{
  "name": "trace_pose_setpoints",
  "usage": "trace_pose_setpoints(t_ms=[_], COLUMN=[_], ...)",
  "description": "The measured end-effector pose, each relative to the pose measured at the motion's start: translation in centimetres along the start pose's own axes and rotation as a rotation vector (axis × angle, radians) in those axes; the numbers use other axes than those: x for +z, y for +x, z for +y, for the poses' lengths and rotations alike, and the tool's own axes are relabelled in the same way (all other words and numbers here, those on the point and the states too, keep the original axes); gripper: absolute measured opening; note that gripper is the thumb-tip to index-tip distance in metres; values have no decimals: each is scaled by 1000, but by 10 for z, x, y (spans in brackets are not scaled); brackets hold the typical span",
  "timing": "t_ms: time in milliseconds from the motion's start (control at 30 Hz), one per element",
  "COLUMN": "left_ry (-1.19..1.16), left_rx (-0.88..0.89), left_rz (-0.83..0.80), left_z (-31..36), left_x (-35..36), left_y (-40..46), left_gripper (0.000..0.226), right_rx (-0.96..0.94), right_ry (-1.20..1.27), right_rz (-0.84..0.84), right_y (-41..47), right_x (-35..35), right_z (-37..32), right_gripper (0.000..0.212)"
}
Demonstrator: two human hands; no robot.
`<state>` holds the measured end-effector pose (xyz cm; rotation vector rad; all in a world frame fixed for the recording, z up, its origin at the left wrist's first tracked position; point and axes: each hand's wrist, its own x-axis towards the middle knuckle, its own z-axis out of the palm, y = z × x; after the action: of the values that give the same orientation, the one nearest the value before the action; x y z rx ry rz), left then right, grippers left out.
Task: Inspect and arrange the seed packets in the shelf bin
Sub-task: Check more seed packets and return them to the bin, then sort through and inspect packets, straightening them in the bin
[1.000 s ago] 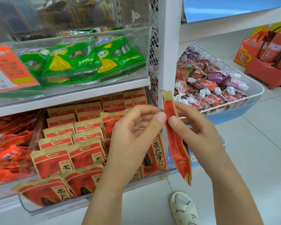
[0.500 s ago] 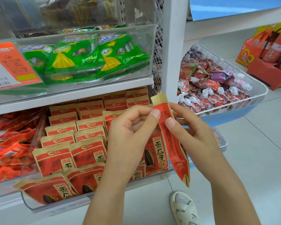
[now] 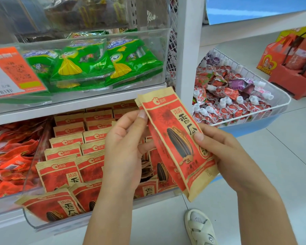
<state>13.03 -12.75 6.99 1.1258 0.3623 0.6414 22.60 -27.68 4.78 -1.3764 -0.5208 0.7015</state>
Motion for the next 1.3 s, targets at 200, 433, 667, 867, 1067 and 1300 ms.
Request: trace_pose_setpoints(t_ms=[200, 433, 667, 867, 1067, 1300], left_ry=[107, 464, 894, 1185, 1540, 1987], left_rx=[-122, 17, 116, 24, 208, 276], left_rz=[-47, -206, -178, -208, -294, -578], left_z=[2, 3, 8, 4, 10, 1], left_x=[-7, -9, -24, -25, -10, 21], left_y=[4, 0, -2, 1, 6, 26], left_gripper=[41, 27, 12, 14, 45, 31], right_rx=[-59, -205, -188, -60, 52, 56], right_ry=[106, 32, -309, -943, -1101, -1083], right_rz=[104, 178, 161, 133, 16, 24], right_y=[3, 6, 11, 11, 15, 17], right_x=[0, 7, 6, -9, -11, -10], right_z=[1, 5, 15, 18, 27, 30], right_gripper=[34, 41, 24, 28, 24, 29])
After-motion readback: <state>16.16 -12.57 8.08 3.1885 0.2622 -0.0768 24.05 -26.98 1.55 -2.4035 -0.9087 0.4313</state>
